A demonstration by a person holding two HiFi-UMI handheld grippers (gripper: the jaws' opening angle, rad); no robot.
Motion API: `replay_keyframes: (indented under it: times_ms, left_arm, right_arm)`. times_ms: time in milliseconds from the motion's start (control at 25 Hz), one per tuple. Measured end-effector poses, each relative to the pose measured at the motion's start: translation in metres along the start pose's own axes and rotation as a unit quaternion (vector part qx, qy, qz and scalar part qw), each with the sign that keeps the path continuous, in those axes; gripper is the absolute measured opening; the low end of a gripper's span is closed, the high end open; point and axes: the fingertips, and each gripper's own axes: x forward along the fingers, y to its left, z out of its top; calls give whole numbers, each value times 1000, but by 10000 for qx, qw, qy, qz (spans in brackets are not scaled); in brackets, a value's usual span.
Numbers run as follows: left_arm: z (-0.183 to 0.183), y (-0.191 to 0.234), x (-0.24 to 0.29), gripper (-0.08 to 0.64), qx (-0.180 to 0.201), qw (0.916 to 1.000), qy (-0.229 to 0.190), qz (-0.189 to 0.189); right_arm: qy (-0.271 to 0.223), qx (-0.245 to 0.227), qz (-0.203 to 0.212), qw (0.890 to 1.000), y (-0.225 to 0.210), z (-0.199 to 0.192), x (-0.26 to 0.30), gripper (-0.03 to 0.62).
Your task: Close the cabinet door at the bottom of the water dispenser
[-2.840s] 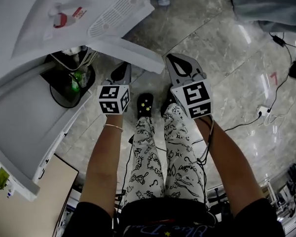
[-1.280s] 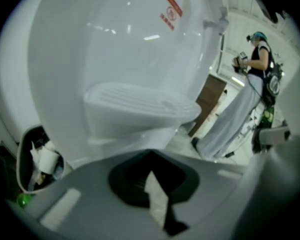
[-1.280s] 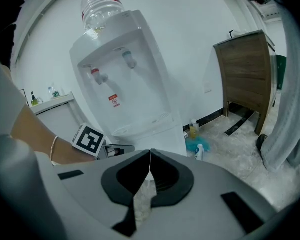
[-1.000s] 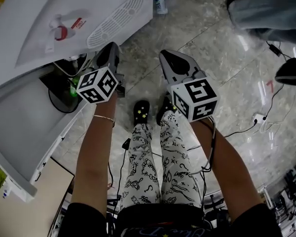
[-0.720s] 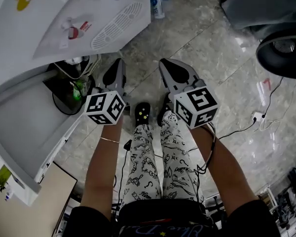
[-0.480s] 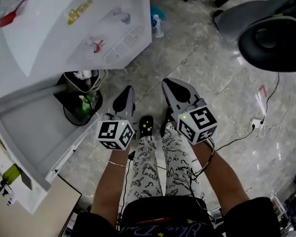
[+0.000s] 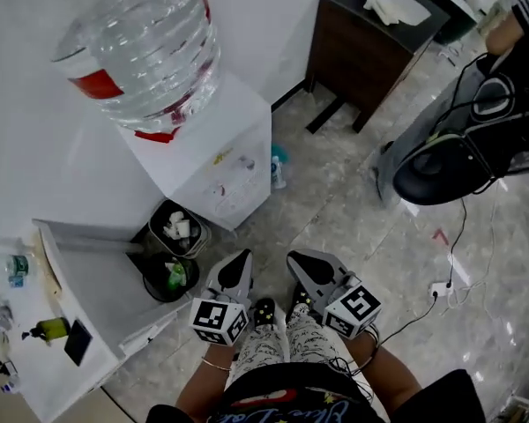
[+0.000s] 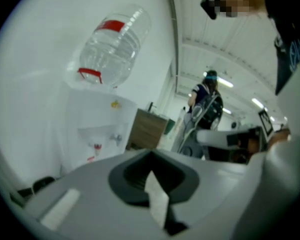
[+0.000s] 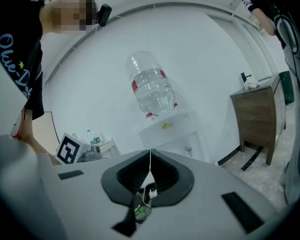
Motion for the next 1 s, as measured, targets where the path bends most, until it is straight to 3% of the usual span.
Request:
replay_keyframes:
  times_ms: [120,280,480,680,840,1000]
  left_arm:
    - [44,-17,-22,-3,28,9993,-374,-77]
    - [73,-41,-46,-3,423,9973,-419,-435]
    - [75,-61,-72,-3,584,9944,-359,-805]
    - [79,-74,-78,-2,579,9920,-384,-1058]
    - [73,-79,-86,-3,477,9906,-390,-1224]
    - [72,-79,-82,-3,408,9899,-347,-1310]
  right_arm:
    - [-249,19,-38,9997,24,27,-21,17]
    - [-437,-147,-124,9989,42,51,-38,15]
    - [-517,-289,-164,9981,73,66,-49,15]
    - [-637,-143,-213,9976,85,71,-54,15]
    - [-696,-214,85,9973,107,68,-64,15]
    - [-754,-58,-86,9971,97,65,-68,15]
